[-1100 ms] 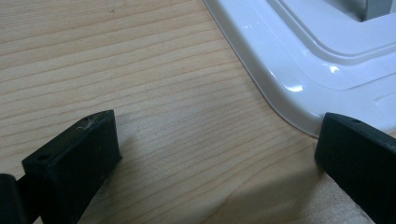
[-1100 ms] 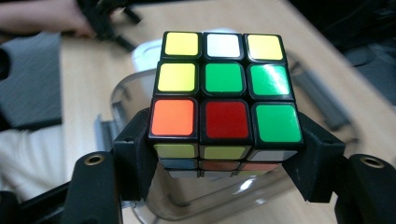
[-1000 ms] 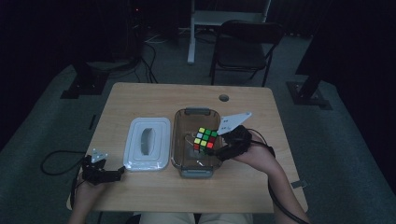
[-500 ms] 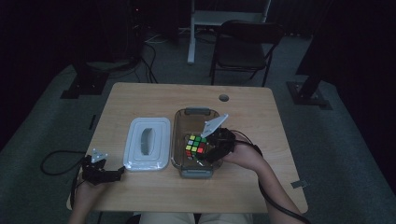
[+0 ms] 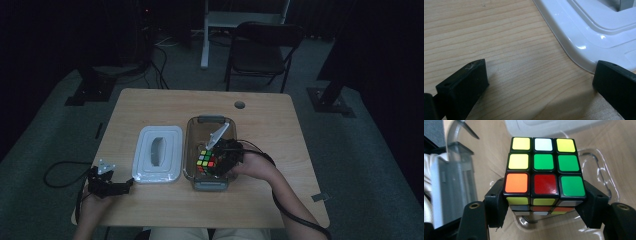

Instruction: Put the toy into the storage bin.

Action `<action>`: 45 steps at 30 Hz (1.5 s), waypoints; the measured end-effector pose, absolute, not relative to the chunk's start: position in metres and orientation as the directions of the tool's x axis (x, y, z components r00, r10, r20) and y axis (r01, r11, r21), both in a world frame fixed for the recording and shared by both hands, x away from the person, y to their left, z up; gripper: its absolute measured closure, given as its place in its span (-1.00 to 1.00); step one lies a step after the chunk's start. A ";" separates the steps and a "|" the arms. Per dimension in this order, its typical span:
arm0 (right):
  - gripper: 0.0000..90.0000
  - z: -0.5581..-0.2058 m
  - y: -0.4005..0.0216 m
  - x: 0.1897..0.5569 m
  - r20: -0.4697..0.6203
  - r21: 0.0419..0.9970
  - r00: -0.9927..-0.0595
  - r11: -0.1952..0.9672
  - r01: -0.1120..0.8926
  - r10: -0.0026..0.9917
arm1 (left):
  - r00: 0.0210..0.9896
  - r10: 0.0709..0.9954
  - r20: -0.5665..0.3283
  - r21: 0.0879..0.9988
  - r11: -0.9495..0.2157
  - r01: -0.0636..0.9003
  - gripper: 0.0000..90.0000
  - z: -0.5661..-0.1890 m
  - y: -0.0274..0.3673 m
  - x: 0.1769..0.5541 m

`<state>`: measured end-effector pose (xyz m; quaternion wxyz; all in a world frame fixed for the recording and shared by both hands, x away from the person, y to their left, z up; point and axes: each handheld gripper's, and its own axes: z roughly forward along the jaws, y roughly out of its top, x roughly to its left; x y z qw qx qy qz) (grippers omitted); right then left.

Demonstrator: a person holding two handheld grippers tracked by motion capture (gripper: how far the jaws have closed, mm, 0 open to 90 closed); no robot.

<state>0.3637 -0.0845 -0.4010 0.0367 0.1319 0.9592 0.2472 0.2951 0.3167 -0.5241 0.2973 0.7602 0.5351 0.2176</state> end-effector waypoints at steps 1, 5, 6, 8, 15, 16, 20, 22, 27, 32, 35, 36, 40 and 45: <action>-0.25 -0.402 -0.083 0.364 -0.011 0.470 -0.962 0.850 0.237 0.274 | 0.333 0.943 0.013 0.685 -0.251 0.684 -0.99 -0.524 0.317 0.295; -0.25 -0.405 -0.076 0.363 -0.023 0.420 -0.962 0.875 0.238 0.273 | 0.332 0.943 0.012 0.685 -0.250 0.684 -0.99 -0.524 0.317 0.295; -0.25 -0.406 -0.074 0.363 -0.022 0.416 -0.963 0.878 0.236 0.269 | 0.332 0.943 0.012 0.685 -0.250 0.684 -0.99 -0.524 0.317 0.295; -0.25 -0.408 -0.070 0.363 -0.021 0.403 -0.966 0.886 0.229 0.259 | 0.332 0.943 0.012 0.685 -0.249 0.684 -0.99 -0.524 0.317 0.295; -0.25 -0.414 -0.061 0.366 -0.026 0.335 -0.965 0.911 0.239 0.263 | 0.332 0.943 0.012 0.685 -0.250 0.684 -0.99 -0.524 0.317 0.295; -0.25 -0.415 -0.060 0.367 -0.026 0.325 -0.964 0.914 0.242 0.264 | 0.332 0.943 0.012 0.685 -0.250 0.684 -0.99 -0.524 0.317 0.295; -0.25 -0.416 -0.057 0.369 -0.013 0.292 -0.965 0.924 0.246 0.261 | 0.332 0.943 0.012 0.685 -0.250 0.684 -0.99 -0.524 0.317 0.295; -0.25 -0.416 -0.057 0.370 -0.004 0.287 -0.964 0.924 0.252 0.264 | 0.332 0.943 0.012 0.685 -0.249 0.685 -0.99 -0.524 0.317 0.295; -0.25 -0.418 -0.053 0.377 -0.016 0.242 -0.957 0.930 0.277 0.289 | 0.334 0.942 0.014 0.683 -0.253 0.685 -0.99 -0.524 0.317 0.295; -0.25 -0.422 -0.047 0.375 -0.053 0.206 -0.959 0.943 0.261 0.277 | 0.332 0.943 0.012 0.685 -0.250 0.685 -0.99 -0.524 0.317 0.295; -0.25 -0.423 -0.045 0.375 -0.056 0.194 -0.963 0.949 0.248 0.263 | 0.333 0.943 0.013 0.684 -0.251 0.685 -0.99 -0.524 0.317 0.295; -0.25 -0.424 -0.044 0.375 -0.054 0.178 -0.964 0.953 0.247 0.260 | 0.332 0.943 0.012 0.685 -0.250 0.685 -0.99 -0.524 0.317 0.295; -0.25 -0.427 -0.039 0.374 -0.078 0.146 -0.964 0.960 0.240 0.253 | 0.333 0.943 0.013 0.684 -0.252 0.685 -0.99 -0.524 0.317 0.295; -0.25 -0.428 -0.034 0.376 -0.072 0.130 -0.968 0.965 0.230 0.240 | 0.333 0.943 0.013 0.684 -0.251 0.685 -0.99 -0.524 0.317 0.295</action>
